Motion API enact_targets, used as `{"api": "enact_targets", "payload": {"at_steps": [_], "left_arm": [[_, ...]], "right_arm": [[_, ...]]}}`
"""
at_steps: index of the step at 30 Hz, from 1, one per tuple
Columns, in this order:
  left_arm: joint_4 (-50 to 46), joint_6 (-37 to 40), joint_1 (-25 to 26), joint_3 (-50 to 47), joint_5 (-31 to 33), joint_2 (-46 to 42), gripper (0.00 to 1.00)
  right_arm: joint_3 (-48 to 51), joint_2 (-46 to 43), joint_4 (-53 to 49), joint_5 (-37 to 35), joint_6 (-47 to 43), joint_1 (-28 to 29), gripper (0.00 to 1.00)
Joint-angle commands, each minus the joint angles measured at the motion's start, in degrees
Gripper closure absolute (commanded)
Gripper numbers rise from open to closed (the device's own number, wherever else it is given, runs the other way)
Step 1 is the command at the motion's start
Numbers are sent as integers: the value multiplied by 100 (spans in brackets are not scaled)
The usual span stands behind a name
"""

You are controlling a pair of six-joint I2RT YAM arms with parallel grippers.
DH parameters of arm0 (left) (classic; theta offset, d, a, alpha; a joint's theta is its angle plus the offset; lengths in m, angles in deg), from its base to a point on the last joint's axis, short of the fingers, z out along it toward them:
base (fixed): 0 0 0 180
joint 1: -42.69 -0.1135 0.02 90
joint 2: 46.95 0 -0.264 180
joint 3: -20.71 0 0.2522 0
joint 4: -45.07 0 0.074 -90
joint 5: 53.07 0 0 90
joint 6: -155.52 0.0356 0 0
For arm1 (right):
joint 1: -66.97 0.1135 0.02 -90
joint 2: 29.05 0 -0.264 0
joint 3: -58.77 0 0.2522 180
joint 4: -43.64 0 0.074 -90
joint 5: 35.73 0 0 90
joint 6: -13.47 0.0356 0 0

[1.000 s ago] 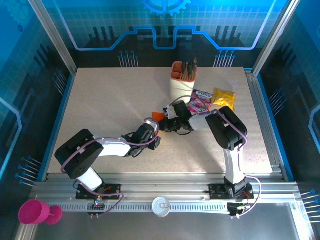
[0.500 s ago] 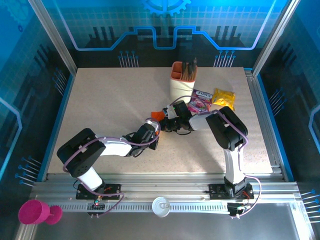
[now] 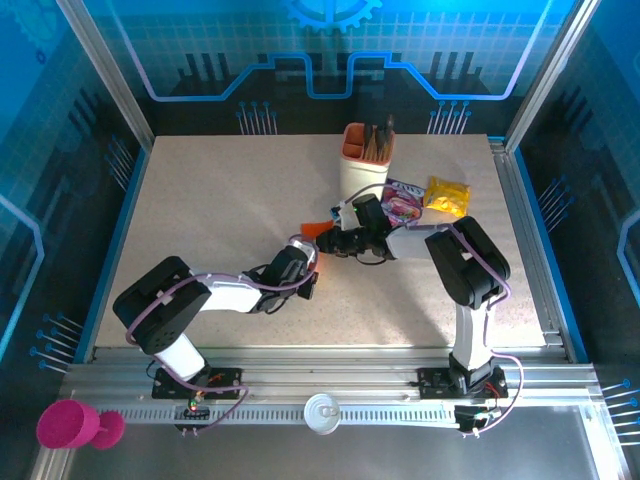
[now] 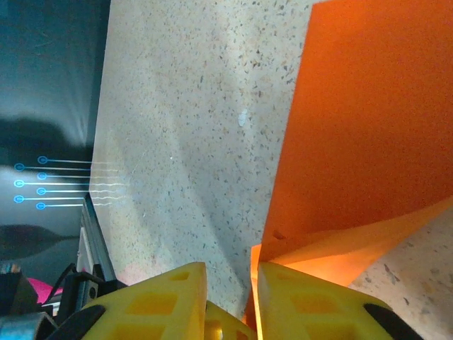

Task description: Fold a paper plane with a square sheet of paper (pick it up from the middle)

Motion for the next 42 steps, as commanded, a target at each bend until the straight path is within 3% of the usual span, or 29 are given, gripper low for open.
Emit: {"api": "enact_targets", "payload": {"at_steps": [1,11,18,30,34,42], "left_arm": [[201,-190,-157,-143,-336,-181,99],[575,-507,-467,-351,-947,-297,100],[779,-726,-634,-415,-1374,-303,100],[1519,-1296,-977,-671,-1900,-190,100],[1654,-1390,-1039,-713,-2020,-148,100],[2155,-1692,-1206,-928,-2231,-5,100]], "right_arm": [[177,-147,229,175,50,-43,74],[364,-259,394,195,82,-41,74],[565,-646,233,-88,102,-121,51],[401,-746,-448,-571,63,-87,48],[326,-703,-470,-500,-4,-52,52],[229,-392,-27,-47,-145,-1,81]]}}
